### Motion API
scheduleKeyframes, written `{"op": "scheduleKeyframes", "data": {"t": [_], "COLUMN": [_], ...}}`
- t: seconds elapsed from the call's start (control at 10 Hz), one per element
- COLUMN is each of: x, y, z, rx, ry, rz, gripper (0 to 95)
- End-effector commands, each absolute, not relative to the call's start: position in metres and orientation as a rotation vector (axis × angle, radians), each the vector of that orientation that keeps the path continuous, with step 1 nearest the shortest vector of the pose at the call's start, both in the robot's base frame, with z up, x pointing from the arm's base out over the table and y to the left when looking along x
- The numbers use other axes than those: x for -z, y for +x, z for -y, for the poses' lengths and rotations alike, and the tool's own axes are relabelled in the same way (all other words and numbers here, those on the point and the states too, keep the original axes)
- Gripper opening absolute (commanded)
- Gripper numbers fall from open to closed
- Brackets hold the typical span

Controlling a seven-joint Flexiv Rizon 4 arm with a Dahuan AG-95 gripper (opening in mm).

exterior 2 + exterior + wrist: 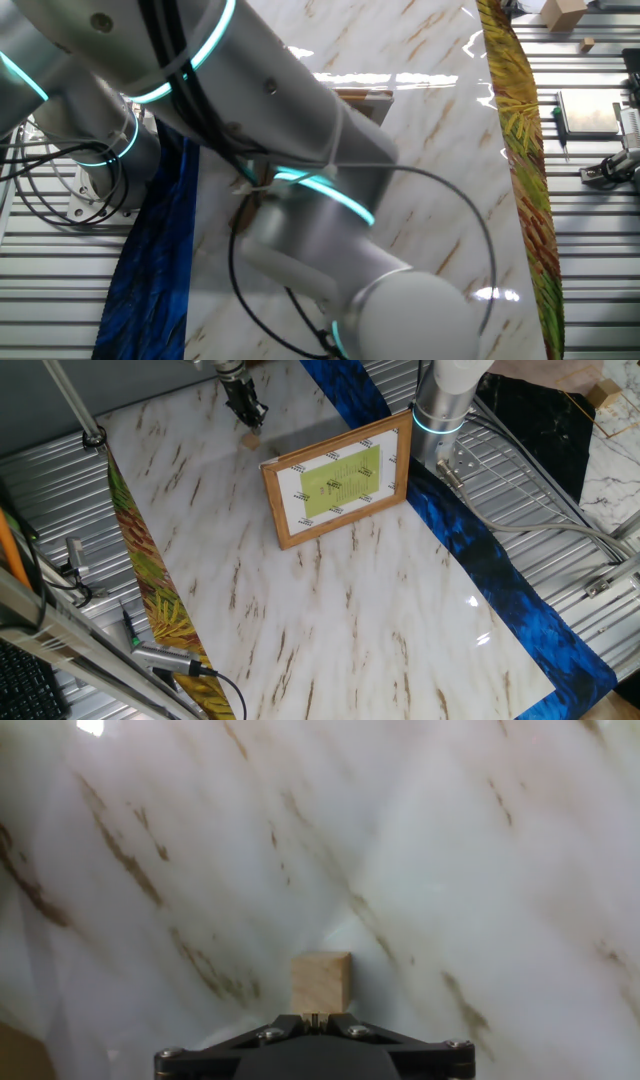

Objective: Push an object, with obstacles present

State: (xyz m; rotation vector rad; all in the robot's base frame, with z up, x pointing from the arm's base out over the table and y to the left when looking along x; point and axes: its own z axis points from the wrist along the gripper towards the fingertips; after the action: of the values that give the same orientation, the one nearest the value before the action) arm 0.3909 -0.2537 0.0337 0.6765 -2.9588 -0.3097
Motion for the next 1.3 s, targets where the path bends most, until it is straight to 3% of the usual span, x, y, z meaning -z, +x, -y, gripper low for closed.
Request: {"op": "scheduleKeyframes", "data": {"t": [0.1,1.3], "x": [-0.035,-0.036], "y": [0.403,0.448], "z": [0.248,0.219], "rx": [0.316,0.326], "ry": [0.703,0.775], "rz": [2.955,2.95], "gripper": [0.0,0.0]}}
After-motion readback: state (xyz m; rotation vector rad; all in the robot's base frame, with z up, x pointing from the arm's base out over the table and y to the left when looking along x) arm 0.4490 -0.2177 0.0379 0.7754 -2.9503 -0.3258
